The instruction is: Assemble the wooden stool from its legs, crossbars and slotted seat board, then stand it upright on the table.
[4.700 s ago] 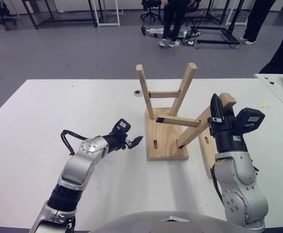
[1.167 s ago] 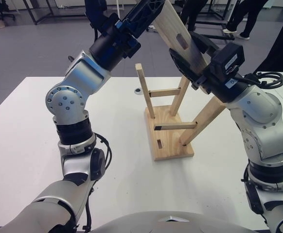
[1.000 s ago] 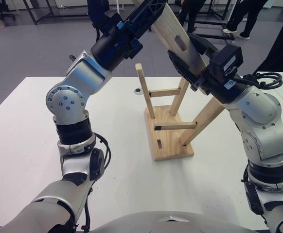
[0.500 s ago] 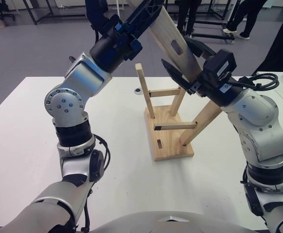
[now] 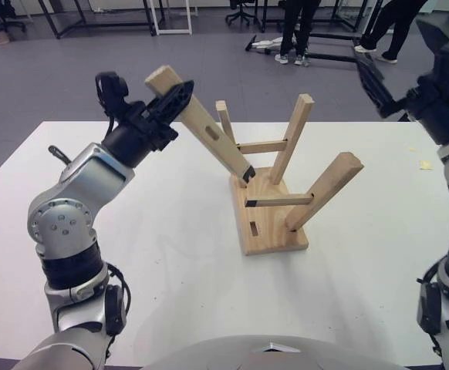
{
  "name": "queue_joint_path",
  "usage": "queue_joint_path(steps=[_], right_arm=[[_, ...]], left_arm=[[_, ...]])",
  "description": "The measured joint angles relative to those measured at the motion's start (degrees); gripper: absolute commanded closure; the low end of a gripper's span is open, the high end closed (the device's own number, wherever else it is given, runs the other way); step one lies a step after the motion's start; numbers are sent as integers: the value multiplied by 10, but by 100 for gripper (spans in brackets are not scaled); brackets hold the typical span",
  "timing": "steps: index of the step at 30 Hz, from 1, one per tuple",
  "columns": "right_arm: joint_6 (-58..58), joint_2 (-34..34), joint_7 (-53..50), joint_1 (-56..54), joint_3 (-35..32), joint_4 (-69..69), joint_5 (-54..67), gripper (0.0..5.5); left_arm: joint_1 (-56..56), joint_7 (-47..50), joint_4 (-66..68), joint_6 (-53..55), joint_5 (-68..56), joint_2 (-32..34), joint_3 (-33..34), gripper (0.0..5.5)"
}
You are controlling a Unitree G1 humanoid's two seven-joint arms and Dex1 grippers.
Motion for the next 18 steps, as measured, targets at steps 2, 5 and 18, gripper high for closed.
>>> queue_joint_path(steps=[2, 5, 18], right_arm=[[55, 46, -32, 65, -22, 16, 6, 112], [9, 112, -29, 214, 59, 65, -14, 112], [-67, 155, 10, 290, 288, 122, -96, 112]], left_arm=[[43, 40, -15, 0, 3, -7, -2, 447], [122, 113, -36, -6, -16, -51, -5, 447], [188, 239, -45, -55, -8, -105, -36, 447]])
